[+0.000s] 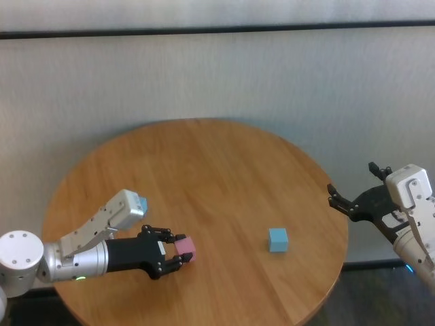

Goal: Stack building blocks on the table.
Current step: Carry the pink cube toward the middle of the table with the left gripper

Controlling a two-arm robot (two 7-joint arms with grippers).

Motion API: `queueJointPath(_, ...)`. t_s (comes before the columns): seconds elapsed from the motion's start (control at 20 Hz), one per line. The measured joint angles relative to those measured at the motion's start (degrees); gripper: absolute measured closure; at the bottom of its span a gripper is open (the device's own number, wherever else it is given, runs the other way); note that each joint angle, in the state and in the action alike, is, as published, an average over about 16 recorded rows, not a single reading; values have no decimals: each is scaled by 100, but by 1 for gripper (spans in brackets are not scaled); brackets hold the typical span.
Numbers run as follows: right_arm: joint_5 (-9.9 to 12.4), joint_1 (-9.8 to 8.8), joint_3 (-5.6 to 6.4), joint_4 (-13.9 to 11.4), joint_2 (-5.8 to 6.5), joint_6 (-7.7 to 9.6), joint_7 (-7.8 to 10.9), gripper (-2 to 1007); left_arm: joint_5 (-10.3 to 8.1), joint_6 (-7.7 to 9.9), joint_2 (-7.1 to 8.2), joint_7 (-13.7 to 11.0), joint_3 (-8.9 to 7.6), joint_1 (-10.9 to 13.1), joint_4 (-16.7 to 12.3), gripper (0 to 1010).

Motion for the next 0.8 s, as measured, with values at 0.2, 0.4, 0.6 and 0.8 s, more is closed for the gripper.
queueJointPath(0.2,0,0,0,0,0,0,0,0,59,29,-74,70,1,-29,86,604)
queueJointPath(0.4,0,0,0,0,0,0,0,0,95,36,-108,104,0,-45,134,603)
queueJointPath(0.6,0,0,0,0,0,0,0,0,108,30,-114,109,-1,-50,149,577)
queueJointPath(0.8,0,0,0,0,0,0,0,0,101,28,-107,105,-3,-48,142,516)
